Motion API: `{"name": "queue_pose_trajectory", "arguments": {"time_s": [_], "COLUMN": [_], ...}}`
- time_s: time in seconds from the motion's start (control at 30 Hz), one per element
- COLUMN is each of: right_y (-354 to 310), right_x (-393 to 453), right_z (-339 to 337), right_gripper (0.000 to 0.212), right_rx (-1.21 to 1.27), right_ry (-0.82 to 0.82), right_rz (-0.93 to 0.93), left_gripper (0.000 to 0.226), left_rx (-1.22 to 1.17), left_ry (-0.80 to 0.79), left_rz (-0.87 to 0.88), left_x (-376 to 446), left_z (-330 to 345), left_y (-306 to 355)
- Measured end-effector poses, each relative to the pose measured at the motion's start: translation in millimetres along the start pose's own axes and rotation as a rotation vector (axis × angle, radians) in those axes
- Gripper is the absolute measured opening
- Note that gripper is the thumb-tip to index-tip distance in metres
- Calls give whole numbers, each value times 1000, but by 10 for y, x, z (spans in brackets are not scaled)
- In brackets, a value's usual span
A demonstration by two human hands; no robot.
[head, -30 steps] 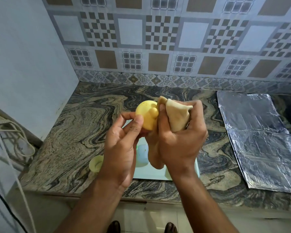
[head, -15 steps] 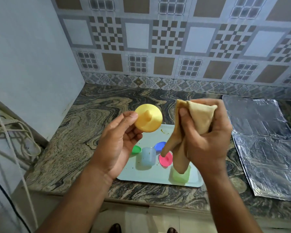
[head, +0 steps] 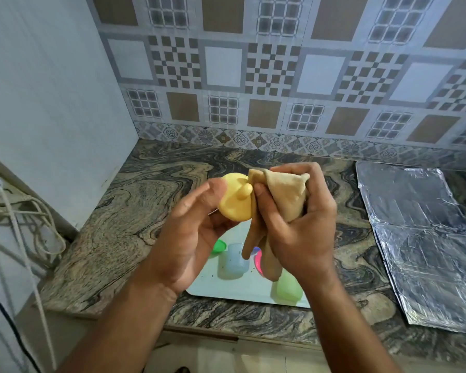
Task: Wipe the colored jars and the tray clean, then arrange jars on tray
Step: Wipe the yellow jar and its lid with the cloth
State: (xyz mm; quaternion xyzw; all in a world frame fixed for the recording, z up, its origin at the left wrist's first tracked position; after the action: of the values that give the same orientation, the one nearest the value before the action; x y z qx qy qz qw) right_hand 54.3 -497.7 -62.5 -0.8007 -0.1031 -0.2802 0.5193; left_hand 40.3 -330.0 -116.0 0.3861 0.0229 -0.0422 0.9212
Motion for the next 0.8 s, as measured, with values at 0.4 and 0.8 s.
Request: {"name": "queue_pose_trajectory", "arguments": {"time_s": [0.4, 0.8], "right_y": [-127, 89], "right_x": [-9, -27], "right_z": [-120, -162], "right_gripper": [24, 22], "right_rx": [-144, 101], "right_ry": [132, 134], "right_rz": [-113, 21], "left_gripper": [32, 25], "left_rx": [244, -11], "left_ry": [-140, -112], "left_rz": [148, 14], "left_x": [-30, 37], "left_z": [69, 113], "left_y": [-36, -136]}}
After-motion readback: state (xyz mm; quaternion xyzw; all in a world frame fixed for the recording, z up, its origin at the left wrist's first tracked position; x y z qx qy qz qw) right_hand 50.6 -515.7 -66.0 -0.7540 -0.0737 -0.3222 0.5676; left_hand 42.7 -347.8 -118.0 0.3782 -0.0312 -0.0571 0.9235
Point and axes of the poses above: each hand's wrist, its own x-axis towards the middle knuckle, its own z-axis out of the palm, y = z × x, the point moved 9 cm from there along x, towards the middle knuckle, and after that the axes turned 14 degrees about -x, right-handed, at the moved point
